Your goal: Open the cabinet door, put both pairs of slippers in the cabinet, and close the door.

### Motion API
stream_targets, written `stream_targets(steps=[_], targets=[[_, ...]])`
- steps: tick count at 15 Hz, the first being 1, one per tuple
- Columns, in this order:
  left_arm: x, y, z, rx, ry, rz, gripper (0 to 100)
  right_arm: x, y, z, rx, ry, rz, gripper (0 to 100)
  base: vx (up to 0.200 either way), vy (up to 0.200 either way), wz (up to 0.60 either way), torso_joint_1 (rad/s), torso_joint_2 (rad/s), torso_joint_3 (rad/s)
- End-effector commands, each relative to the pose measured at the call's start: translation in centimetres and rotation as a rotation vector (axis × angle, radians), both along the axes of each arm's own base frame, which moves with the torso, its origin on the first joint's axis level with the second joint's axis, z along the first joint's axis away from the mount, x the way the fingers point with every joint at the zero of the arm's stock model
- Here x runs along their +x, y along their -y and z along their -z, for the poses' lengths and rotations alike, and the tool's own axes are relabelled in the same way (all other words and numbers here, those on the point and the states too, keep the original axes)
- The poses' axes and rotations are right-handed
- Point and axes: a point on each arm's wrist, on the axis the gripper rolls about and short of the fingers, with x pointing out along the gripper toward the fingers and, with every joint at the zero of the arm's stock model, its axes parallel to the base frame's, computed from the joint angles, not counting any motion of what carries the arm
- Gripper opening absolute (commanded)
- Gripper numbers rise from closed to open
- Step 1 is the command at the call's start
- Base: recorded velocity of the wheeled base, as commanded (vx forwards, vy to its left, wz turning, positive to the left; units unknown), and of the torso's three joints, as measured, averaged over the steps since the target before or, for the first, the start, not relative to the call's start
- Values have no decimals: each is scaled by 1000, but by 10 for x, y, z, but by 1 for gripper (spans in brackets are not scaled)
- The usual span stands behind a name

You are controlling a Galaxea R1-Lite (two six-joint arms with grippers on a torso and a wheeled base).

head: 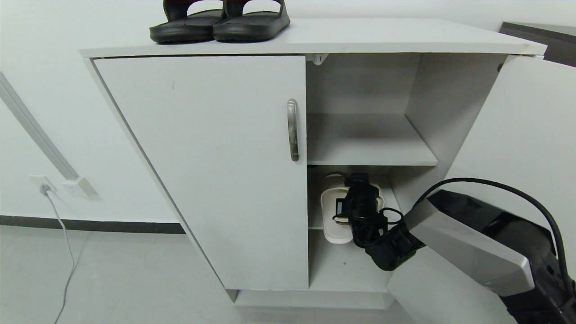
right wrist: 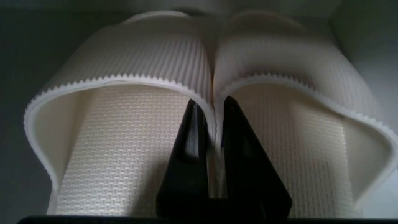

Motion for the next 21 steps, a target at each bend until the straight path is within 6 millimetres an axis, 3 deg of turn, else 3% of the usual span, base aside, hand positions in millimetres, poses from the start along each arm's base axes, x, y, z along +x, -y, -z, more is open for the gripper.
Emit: stream_targets(steps=[1,7,17,18,21], targets=[[0,0,0,0,-1,0,0,14,1,2,9,16,17,0,0,0,0,0,0,0],[0,0,0,0,-1,0,0,28,4,2,6,5,-6,0,0,0,0,0,0,0],[0,0,0,0,-1,0,0,35,7,13,-6,-12,6,0,0,0,0,0,0,0],[0,0,0,1,-1,0,0,35,7,13,-9,-17,5,100,0,0,0,0,0,0],[0,0,0,1,-1,0,0,34,7,15,-11,-21,6,100,0,0,0,0,0,0]])
